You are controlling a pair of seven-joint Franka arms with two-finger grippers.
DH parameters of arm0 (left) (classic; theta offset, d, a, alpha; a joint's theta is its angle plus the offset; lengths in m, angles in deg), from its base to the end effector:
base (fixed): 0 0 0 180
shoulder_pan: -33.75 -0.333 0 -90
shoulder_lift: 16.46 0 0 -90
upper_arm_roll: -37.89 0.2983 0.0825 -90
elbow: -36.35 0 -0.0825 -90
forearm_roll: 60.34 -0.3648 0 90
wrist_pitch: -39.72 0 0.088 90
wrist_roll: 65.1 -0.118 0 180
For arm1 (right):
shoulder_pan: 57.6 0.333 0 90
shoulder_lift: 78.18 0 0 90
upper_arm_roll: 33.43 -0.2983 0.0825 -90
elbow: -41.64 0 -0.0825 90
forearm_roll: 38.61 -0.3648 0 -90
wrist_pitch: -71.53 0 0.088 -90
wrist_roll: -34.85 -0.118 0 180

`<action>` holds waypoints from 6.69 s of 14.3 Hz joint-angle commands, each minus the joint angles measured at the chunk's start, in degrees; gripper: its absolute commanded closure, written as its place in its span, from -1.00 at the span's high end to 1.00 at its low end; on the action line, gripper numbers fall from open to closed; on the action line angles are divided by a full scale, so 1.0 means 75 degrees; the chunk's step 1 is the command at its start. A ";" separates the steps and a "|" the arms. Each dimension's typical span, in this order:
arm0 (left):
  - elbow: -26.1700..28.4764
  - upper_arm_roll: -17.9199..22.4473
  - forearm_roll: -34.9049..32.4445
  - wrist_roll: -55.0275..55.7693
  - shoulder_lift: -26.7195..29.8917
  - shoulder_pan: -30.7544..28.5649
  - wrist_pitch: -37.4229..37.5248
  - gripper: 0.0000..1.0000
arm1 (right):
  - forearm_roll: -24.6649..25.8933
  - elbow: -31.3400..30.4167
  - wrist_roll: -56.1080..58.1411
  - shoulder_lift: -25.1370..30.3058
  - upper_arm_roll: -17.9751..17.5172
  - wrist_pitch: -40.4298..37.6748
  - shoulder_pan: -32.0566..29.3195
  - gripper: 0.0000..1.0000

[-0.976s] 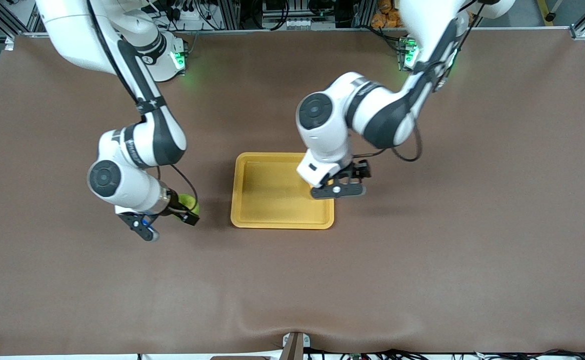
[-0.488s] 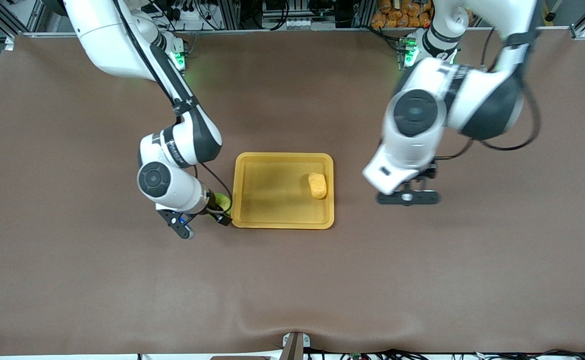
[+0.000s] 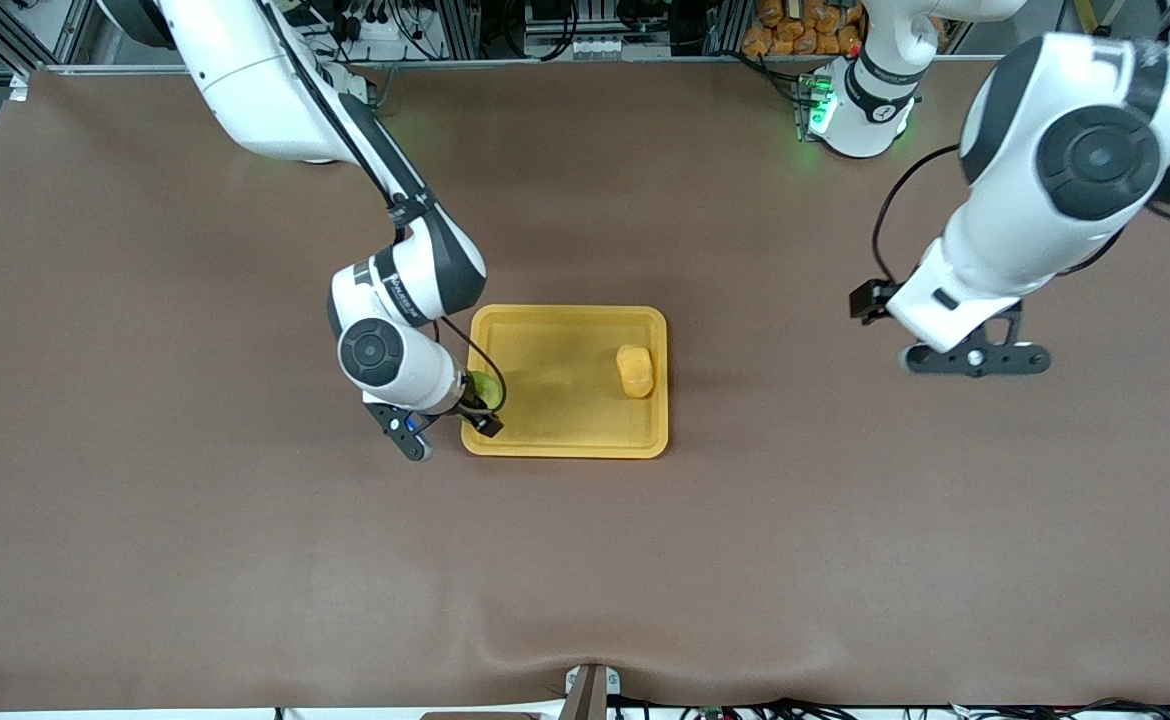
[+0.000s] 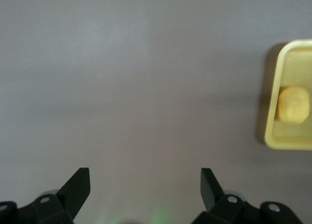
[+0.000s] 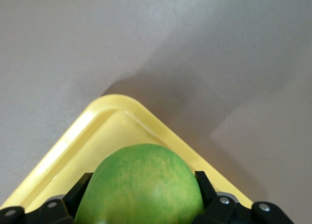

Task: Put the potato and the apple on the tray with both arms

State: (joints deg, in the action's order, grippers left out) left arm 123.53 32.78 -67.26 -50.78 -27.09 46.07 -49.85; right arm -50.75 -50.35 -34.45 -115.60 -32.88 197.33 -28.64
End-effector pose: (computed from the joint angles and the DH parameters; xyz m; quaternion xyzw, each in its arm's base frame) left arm 0.5577 -0.1561 0.5147 -0.9956 0.0307 0.0544 0.0695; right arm 0.5775 0.3238 0.2293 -0.9093 0.4069 0.0814 0.0297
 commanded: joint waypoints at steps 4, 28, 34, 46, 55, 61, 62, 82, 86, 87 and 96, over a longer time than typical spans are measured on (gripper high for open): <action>0.1076 -0.0079 0.0277 -0.0550 0.0958 -0.0904 0.0038 1.00 | -0.0057 0.0265 -0.0323 -0.0378 -0.0003 0.0113 0.0334 -1.00; 0.0740 -0.0255 0.0910 -0.2108 0.1781 -0.1761 0.0776 1.00 | 0.0084 0.1704 -0.0475 -0.0578 0.0149 -0.1595 0.0124 1.00; 0.0763 -0.0232 0.0173 -0.2108 0.1769 -0.1351 0.0201 1.00 | 0.0212 0.2701 0.0109 -0.0542 0.0828 -0.3061 -0.0029 1.00; 0.0763 -0.0185 0.0523 -0.2202 0.1769 -0.1679 0.0318 1.00 | 0.0154 0.2702 0.0789 0.1097 0.1031 -0.4786 -0.1456 1.00; 0.0751 -0.0279 0.0313 -0.2260 0.1827 -0.1691 0.0236 1.00 | 0.0166 0.3651 0.2617 0.1309 -0.0657 -0.5346 -0.3951 1.00; 0.0751 -0.0291 0.0312 -0.2272 0.1804 -0.1702 0.0107 1.00 | 0.0552 0.3734 0.4231 0.2139 -0.0298 -0.6329 -0.4154 1.00; 0.0751 -0.0291 0.0312 -0.2272 0.1804 -0.1714 0.0107 1.00 | 0.0564 0.3722 0.4908 0.2362 -0.0076 -0.6657 -0.4131 1.00; 0.0775 -0.0291 0.0301 -0.2284 0.1792 -0.1726 0.0107 1.00 | 0.1361 0.1671 1.0505 0.5200 0.1567 -0.5830 -0.3521 1.00; 0.0786 -0.0291 0.0312 -0.2272 0.1769 -0.1749 0.0107 1.00 | 0.1221 0.1636 1.0529 0.5188 0.1567 -0.6085 -0.3451 1.00; 0.0786 -0.0291 0.0312 -0.2284 0.1769 -0.1749 0.0107 1.00 | 0.1058 0.1636 1.0529 0.5188 0.1614 -0.6191 -0.3474 1.00; 0.0798 -0.0279 0.0312 -0.2319 0.1769 -0.1761 0.0049 1.00 | 0.1666 0.1660 1.0505 0.5223 0.0993 -0.6614 -0.3521 1.00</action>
State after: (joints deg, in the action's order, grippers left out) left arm 128.89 31.05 -63.90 -66.52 -14.50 33.49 -48.85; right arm -39.59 -38.58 44.17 -76.62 -24.60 148.51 -54.67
